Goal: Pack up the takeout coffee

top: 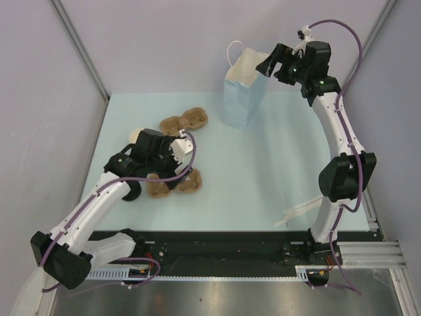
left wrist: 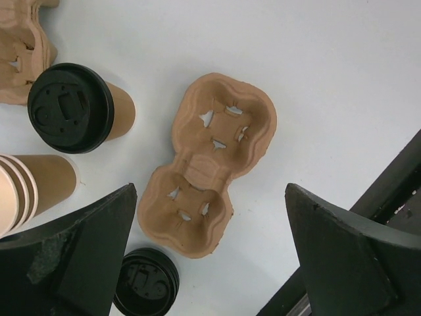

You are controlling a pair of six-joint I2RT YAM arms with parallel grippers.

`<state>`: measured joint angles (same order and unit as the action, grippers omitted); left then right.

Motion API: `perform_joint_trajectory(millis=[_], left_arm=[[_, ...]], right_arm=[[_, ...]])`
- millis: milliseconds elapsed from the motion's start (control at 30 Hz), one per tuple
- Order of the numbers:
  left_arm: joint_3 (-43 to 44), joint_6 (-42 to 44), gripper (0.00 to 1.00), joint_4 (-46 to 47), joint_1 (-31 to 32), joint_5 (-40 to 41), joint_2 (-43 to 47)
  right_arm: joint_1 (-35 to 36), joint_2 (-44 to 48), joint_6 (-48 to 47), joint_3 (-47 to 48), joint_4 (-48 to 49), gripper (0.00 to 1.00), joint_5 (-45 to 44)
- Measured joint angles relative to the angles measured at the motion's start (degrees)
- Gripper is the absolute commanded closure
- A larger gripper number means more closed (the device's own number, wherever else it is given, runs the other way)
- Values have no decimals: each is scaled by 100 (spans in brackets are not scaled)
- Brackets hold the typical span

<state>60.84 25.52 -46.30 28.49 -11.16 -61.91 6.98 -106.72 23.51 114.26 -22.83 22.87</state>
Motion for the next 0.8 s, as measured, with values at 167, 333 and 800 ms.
perform_joint_trajectory(millis=[167,333,800], left_arm=[[9,-114,0,-22,-20,9,-35],[297,-227,0,-210,-20,72,-122],[564,-415,0,-531,-39,407,118]], right_arm=[[17,-498,367,339,313,8,-2],[28,-1067,623,782,588,28,33],[11,-1403,1770,697,1843,100,1309]])
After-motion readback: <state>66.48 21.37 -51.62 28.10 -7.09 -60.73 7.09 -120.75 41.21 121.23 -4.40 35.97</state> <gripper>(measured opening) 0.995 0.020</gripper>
